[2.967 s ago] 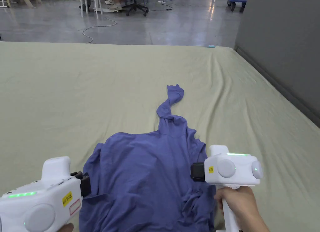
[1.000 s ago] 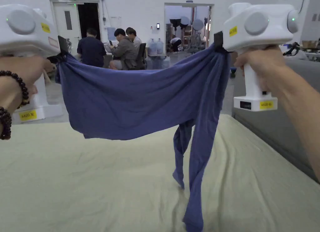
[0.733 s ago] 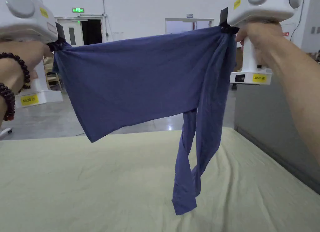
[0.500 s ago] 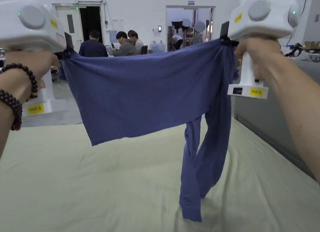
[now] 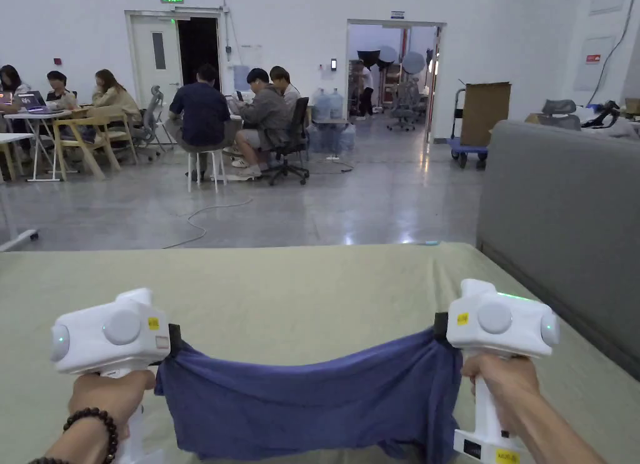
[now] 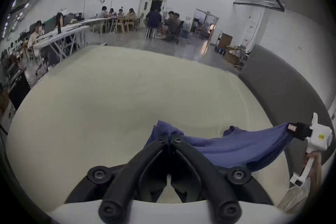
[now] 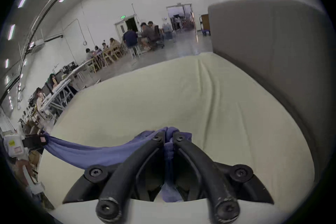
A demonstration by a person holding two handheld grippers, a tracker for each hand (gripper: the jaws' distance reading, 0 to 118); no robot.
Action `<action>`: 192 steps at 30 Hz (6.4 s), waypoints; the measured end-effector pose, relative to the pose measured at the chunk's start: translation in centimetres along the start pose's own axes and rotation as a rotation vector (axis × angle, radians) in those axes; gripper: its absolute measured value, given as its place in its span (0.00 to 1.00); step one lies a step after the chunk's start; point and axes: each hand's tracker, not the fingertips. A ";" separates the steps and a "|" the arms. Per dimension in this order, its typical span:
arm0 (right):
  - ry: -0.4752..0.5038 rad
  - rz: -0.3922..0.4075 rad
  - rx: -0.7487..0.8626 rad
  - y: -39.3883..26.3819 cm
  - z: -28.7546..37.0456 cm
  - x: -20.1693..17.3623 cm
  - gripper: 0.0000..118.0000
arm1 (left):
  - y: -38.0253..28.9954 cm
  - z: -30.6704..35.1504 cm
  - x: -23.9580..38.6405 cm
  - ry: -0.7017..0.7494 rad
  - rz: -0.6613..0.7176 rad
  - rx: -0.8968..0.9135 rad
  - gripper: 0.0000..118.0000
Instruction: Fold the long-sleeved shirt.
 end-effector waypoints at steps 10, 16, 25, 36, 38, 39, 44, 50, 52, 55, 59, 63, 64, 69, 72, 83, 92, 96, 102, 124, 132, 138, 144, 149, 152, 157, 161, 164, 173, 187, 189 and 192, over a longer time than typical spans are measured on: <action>-0.006 0.060 0.036 -9.4 9.4 1.4 0.02 | -12.5 9.4 -1.5 -0.008 0.022 0.105 0.00; -0.033 0.072 -0.021 -22.9 16.2 2.8 0.02 | -27.4 13.8 -3.7 0.047 0.051 -0.012 0.00; -0.127 0.092 -0.255 -32.4 15.9 4.1 0.02 | -35.5 15.0 -4.8 0.062 0.081 -0.162 0.00; -0.130 0.098 -0.066 -26.3 22.7 3.5 0.34 | -30.2 21.0 -3.9 0.047 0.106 -0.026 0.47; -0.139 0.113 -0.075 -26.1 22.4 3.2 0.00 | -29.5 20.3 -4.2 0.106 0.066 -0.024 0.00; -0.140 0.124 -0.070 -25.9 22.7 3.0 0.00 | -29.6 20.7 -4.0 0.140 0.062 -0.008 0.00; -0.076 0.127 -0.093 -26.1 22.7 2.8 0.00 | -29.1 18.9 -4.8 0.123 0.090 -0.024 0.68; -0.075 0.133 -0.128 -26.7 21.6 2.4 0.00 | -29.4 13.7 -6.0 0.176 0.083 -0.145 0.85; -0.082 0.143 -0.132 -26.7 21.8 2.6 0.00 | -29.4 12.4 -6.1 0.191 0.074 -0.152 0.85; -0.085 0.139 -0.142 -26.9 21.4 3.0 0.00 | -29.4 10.6 -6.3 0.167 0.077 -0.182 0.85; -0.105 0.141 -0.159 -27.2 21.0 3.0 0.00 | -29.6 7.6 -6.5 0.150 0.061 -0.221 0.85; -0.111 0.137 -0.174 -27.6 20.4 3.1 0.00 | -30.7 6.0 -5.1 0.196 -0.033 -0.246 0.61; -0.114 0.136 -0.178 -27.7 20.3 3.2 0.00 | -30.8 6.3 -4.7 0.209 -0.061 -0.219 0.55; -0.121 0.134 -0.191 -27.5 18.9 3.4 0.00 | -29.5 9.9 -3.9 0.068 0.030 -0.153 0.01; -0.120 0.138 -0.171 -25.5 17.9 3.5 0.00 | -28.7 11.0 -4.5 0.064 0.020 -0.112 0.01; -0.070 0.241 -0.300 -14.1 2.6 3.7 0.76 | -27.7 14.7 -3.2 -0.005 0.066 -0.083 0.01; -0.038 0.285 -0.592 -16.9 -5.3 3.9 0.23 | -27.6 14.2 -3.5 0.011 0.077 -0.113 0.01; -0.081 0.322 -0.510 -15.4 -1.5 2.7 0.04 | -26.9 13.6 -3.3 0.013 0.071 -0.115 0.01; -0.002 0.294 -0.340 -11.0 3.9 3.3 0.04 | -20.6 15.2 -2.7 -0.050 0.068 0.023 0.01; -0.100 0.390 0.206 24.2 18.3 -8.8 0.04 | 19.0 24.0 8.8 -0.141 -0.092 0.509 0.01; -0.077 0.319 0.119 18.2 12.8 -5.7 0.04 | 14.7 19.7 6.7 -0.146 -0.103 0.430 0.01; -0.080 0.281 -0.105 5.8 4.2 -3.2 0.04 | 4.7 10.4 3.0 -0.131 -0.098 0.204 0.01; -0.093 0.279 -0.234 -3.8 -0.2 -1.5 0.04 | -3.5 4.2 0.0 -0.120 -0.037 0.030 0.01; -0.065 0.243 -0.204 -5.3 2.5 -0.9 0.04 | -5.8 5.7 -1.7 -0.123 -0.032 0.052 0.01; -0.051 0.228 -0.169 -7.8 6.6 -0.8 0.04 | -9.2 10.1 -1.5 -0.170 -0.013 0.087 0.01; -0.063 0.241 -0.129 -15.1 12.6 0.5 0.04 | -18.9 15.5 -1.5 -0.129 -0.037 0.120 0.01; -0.052 0.185 -0.193 -23.4 16.7 2.9 0.04 | -28.4 18.2 -3.1 -0.098 -0.025 0.056 0.01; -0.092 0.224 -0.329 -28.6 16.7 3.8 0.04 | -33.3 19.4 -2.9 -0.058 -0.023 -0.056 0.01; -0.107 0.242 -0.307 -29.9 16.2 4.0 0.37 | -34.9 18.2 -4.2 -0.024 -0.061 -0.098 0.33; -0.092 0.157 -0.175 -27.5 22.2 3.4 0.00 | -31.6 20.7 -2.0 -0.129 -0.065 -0.013 0.00; -0.096 0.157 -0.170 -28.0 22.0 3.2 0.00 | -32.2 20.1 -1.9 -0.102 -0.072 0.005 0.00; -0.093 0.160 -0.189 -27.9 22.0 3.0 0.00 | -32.4 18.3 -2.3 -0.030 -0.071 -0.065 0.86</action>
